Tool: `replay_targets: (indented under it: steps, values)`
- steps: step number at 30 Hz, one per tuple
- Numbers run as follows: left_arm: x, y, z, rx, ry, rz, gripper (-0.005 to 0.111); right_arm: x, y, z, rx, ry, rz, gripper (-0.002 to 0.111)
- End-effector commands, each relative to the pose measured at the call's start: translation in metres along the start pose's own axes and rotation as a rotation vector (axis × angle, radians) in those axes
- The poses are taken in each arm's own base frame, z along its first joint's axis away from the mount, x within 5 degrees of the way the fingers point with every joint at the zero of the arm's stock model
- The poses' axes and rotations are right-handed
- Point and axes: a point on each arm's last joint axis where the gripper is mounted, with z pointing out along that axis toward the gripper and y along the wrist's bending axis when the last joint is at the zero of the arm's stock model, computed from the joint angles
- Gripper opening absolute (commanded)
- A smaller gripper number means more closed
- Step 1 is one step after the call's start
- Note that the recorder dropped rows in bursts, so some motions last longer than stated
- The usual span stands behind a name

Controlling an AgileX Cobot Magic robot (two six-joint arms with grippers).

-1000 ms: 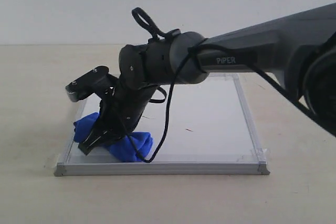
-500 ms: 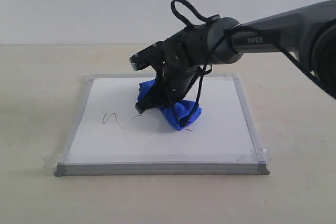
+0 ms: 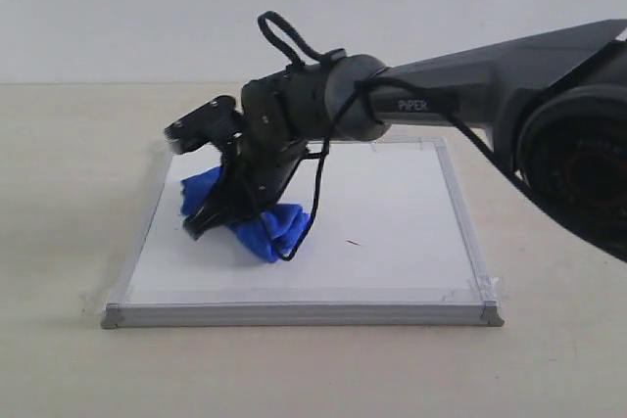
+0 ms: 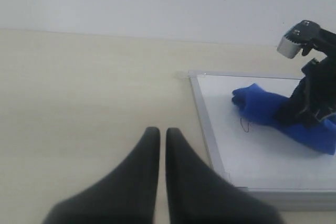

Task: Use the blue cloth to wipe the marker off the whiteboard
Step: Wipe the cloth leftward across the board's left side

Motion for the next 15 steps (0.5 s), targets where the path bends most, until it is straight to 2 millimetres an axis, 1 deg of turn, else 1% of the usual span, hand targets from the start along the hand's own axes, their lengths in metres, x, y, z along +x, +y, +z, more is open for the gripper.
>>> replay_targets:
  steps: [1, 2, 4, 6, 10, 12, 14, 15]
  values:
    - [-0.002, 0.000, -0.001, 0.003, -0.011, 0.001, 0.004, 0.021, -0.053, 0.013, 0.164, 0.085, 0.106, 0.000]
    - [-0.002, 0.000, -0.001, 0.003, -0.011, 0.001, 0.004, 0.022, -0.055, 0.013, 0.162, 0.085, 0.118, 0.000]
    - [-0.002, 0.000, -0.001, 0.003, -0.011, 0.001, 0.004, 0.021, -0.050, 0.013, 0.143, 0.082, 0.126, 0.000]
    - [-0.002, 0.000, -0.001, 0.003, -0.011, 0.001, 0.004, 0.018, -0.031, 0.015, 0.075, 0.077, 0.080, 0.000]
    - [-0.002, 0.000, -0.001, 0.003, -0.011, 0.001, 0.004, 0.010, 0.023, 0.015, -0.144, 0.040, -0.010, 0.000]
    - [-0.002, 0.000, -0.001, 0.003, -0.011, 0.001, 0.004, 0.004, 0.048, 0.011, -0.240, 0.006, -0.067, 0.000]
    - [-0.002, 0.000, -0.001, 0.003, -0.011, 0.001, 0.004, -0.004, 0.065, 0.006, -0.293, -0.023, -0.105, 0.000]
    - [-0.002, 0.000, -0.001, 0.003, -0.011, 0.001, 0.004, -0.007, 0.068, 0.003, -0.303, -0.031, -0.122, 0.000]
